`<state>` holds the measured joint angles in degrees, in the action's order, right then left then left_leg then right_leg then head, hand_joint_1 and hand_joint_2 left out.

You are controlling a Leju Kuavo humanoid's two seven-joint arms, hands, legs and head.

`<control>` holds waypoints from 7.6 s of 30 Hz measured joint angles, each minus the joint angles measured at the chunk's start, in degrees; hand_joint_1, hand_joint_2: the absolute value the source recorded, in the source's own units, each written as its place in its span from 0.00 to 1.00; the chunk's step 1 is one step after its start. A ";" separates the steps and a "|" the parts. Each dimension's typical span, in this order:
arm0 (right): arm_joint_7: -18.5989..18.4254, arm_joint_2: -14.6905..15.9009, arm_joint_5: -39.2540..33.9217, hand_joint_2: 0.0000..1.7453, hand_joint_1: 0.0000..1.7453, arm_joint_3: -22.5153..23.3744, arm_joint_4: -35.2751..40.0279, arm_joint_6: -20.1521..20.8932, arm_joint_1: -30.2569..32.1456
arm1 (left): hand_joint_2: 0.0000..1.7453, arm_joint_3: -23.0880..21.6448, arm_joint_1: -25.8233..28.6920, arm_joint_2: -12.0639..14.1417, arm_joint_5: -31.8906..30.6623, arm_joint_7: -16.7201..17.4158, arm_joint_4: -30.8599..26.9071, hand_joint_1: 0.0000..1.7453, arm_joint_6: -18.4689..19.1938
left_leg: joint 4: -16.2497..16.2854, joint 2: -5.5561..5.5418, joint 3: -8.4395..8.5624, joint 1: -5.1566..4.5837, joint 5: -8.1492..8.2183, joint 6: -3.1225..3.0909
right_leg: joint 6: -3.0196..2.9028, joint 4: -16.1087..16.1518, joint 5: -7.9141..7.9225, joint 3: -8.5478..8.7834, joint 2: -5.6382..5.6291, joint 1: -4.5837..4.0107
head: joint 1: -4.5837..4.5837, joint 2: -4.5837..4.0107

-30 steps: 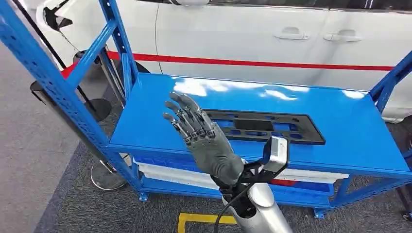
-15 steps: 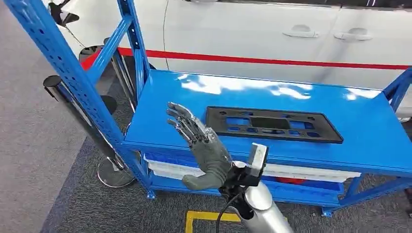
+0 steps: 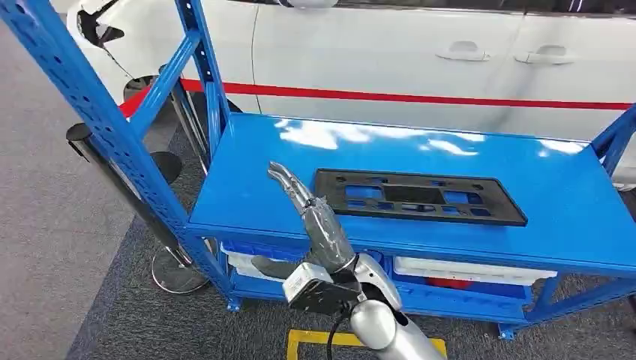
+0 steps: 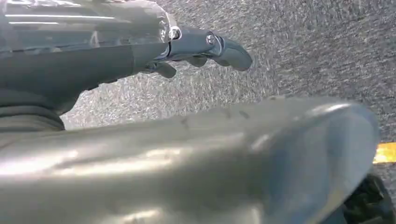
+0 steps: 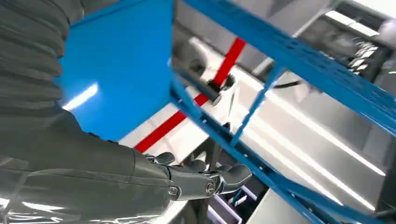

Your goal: Take the parts from the cabinet and place them on the table.

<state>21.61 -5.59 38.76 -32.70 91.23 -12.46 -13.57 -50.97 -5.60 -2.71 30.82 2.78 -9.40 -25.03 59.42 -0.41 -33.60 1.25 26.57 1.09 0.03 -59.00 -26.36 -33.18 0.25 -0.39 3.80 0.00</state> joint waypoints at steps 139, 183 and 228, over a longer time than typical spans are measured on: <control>-36.70 8.22 37.11 1.00 0.00 -13.94 -44.48 19.87 -28.78 | 0.00 -1.90 -0.82 2.54 5.31 -1.90 0.11 0.00 -1.92 | -1.11 0.19 0.92 -0.11 -1.01 -1.93 | -1.36 1.81 0.52 1.12 -0.02 -0.72 | -1.84 0.00; -34.88 7.41 35.99 1.00 1.00 -16.30 -49.26 20.05 -31.81 | 0.00 -2.01 -1.41 2.69 5.18 -2.51 0.11 0.00 -1.84 | -0.12 0.27 0.85 -0.30 0.04 -0.22 | -0.07 1.16 0.52 0.94 0.47 -0.03 | -2.18 0.00; -39.86 16.44 50.57 1.00 1.00 -2.80 -22.09 16.59 -49.93 | 1.00 -2.21 -0.28 -0.07 7.80 -7.28 0.13 0.00 -1.79 | 0.03 -0.08 -1.35 0.17 -1.39 -1.94 | 2.89 -2.23 2.47 -3.25 -0.17 2.03 | -2.99 0.00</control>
<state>-18.25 10.84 89.33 -35.50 69.13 4.13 -63.49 -53.18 -5.88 -2.78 38.62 -4.50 -9.27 -26.82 59.45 -0.50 -34.95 1.42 25.19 -0.86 2.92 -61.22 -23.89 -36.43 0.08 1.64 0.81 0.00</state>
